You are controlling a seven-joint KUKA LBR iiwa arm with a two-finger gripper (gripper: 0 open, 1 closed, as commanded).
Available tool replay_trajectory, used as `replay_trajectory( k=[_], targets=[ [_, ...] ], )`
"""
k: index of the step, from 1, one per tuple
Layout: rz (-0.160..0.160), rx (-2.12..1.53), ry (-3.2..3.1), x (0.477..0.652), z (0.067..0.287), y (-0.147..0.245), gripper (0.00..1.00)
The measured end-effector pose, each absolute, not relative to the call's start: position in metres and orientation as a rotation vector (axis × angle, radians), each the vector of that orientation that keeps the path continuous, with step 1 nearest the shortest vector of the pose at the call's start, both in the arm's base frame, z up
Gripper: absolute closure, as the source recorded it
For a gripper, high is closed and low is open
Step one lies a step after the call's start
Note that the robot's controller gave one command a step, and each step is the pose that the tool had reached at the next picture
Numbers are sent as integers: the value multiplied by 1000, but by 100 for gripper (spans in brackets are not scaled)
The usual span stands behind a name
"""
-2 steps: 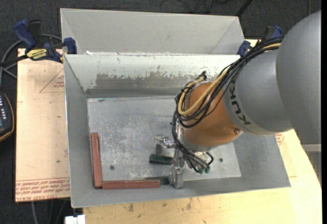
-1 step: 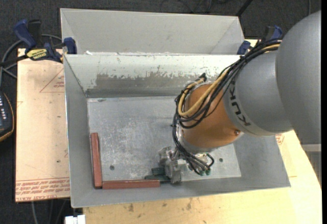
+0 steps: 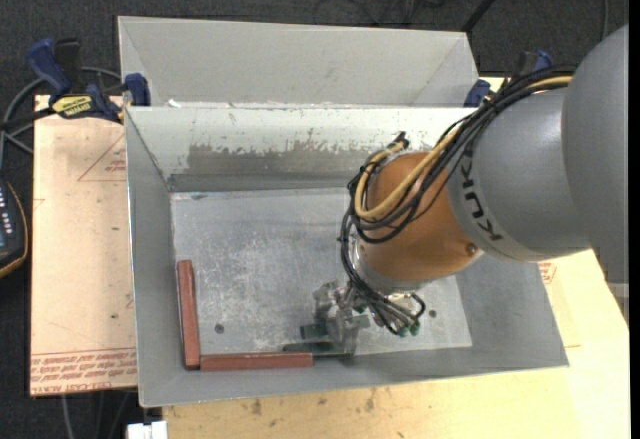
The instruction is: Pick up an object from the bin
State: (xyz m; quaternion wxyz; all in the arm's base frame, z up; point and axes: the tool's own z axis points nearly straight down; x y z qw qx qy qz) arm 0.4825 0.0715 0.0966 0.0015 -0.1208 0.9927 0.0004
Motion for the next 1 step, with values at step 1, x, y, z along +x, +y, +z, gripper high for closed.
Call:
replay_trajectory(
  k=[1],
  targets=[
    [2, -487, 3093, 482, 207, 84, 100]
  ],
)
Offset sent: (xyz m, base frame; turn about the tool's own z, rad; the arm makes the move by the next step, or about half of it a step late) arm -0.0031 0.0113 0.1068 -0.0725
